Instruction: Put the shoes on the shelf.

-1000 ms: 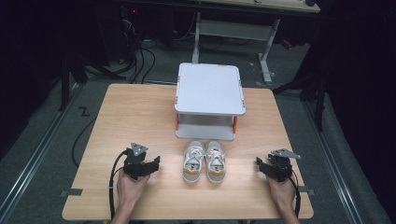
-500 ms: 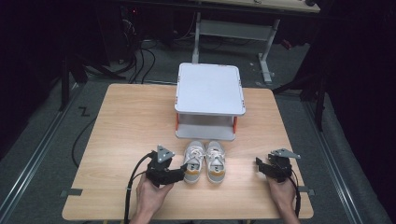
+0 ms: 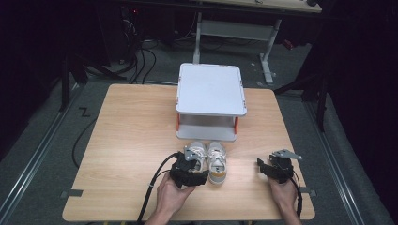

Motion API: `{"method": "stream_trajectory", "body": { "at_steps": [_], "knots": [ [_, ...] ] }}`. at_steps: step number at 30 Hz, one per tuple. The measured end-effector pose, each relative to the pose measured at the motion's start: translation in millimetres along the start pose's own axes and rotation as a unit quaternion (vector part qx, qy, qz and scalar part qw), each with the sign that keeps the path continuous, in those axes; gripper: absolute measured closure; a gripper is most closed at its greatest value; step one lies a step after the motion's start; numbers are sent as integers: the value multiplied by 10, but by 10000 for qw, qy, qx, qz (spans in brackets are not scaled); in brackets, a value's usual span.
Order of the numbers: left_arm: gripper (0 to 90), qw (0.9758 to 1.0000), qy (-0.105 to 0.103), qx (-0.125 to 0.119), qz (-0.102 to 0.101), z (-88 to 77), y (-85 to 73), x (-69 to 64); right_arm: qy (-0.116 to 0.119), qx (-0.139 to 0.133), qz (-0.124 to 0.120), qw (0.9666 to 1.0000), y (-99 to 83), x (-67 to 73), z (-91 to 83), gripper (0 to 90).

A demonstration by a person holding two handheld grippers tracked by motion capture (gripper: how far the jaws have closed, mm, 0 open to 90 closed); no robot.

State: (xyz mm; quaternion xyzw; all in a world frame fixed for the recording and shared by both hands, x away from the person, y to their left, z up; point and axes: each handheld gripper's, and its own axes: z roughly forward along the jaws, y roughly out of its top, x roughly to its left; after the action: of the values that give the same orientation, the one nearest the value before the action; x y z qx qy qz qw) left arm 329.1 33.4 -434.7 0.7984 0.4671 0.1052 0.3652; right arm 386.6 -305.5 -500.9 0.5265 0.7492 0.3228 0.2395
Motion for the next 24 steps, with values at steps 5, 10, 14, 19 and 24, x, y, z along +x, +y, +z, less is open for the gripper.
{"method": "stream_trajectory", "body": {
  "at_steps": [5,10,14,19,24],
  "knots": [
    [370,9997,-37,92,-201,85,52,-5,2,-1,1,10000,0,0,0,411],
    [360,9996,-32,145,-242,132,75,-25,2,0,1,10000,0,0,0,411],
    [372,9992,-28,249,-305,150,66,-23,0,-1,0,10000,0,0,0,411],
    [370,9991,-47,290,-317,173,41,-35,-3,-3,-2,10000,-1,1,0,411],
    [363,9980,-109,226,-585,167,111,11,-3,-1,-2,10000,0,1,0,411]
  ]
}}
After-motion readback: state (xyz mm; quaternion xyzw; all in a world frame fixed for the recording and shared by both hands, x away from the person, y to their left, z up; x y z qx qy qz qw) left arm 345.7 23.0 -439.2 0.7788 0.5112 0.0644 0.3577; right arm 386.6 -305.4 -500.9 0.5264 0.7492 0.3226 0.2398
